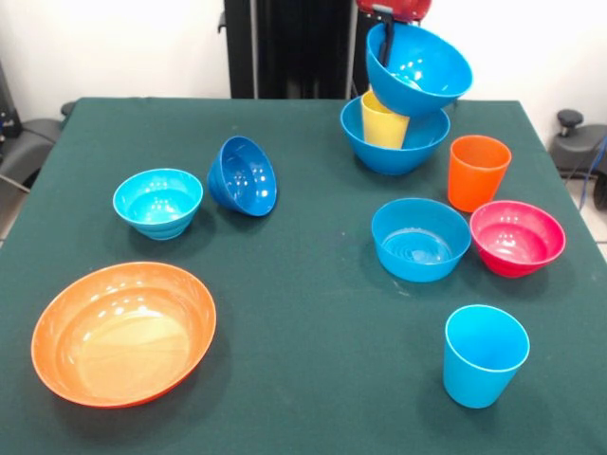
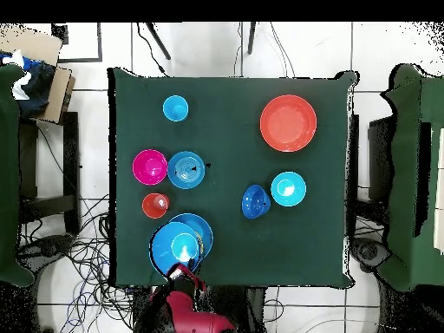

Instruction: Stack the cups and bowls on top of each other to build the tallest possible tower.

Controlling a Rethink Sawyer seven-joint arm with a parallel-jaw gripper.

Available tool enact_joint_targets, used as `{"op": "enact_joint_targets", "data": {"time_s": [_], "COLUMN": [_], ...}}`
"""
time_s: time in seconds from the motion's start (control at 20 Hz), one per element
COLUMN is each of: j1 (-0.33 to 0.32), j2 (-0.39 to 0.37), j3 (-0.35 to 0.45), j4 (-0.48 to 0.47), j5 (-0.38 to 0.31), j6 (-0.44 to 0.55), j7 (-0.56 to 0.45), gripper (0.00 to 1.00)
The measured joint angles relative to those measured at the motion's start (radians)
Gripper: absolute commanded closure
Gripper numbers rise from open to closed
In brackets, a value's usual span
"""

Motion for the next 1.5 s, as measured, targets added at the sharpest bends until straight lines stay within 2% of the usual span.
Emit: {"op": "enact_joint_targets", "data": {"time_s": [0.35, 0.6, 1.15, 1.5], "j1": [-0.001, -0.026, -0.131, -0.157], "j2": [0.000, 0.001, 0.055, 0.094], "j3": [0.001, 0.003, 0.004, 0.004], "j4": [0.000, 0.000, -0.001, -0.001], "j5": [-0.002, -0.030, -0.168, -0.218], "j6": [0.000, -0.008, -0.083, -0.154], "j7": [0.000, 0.000, 0.000, 0.000], "gripper": [1.00, 1.00, 1.00, 1.00]}}
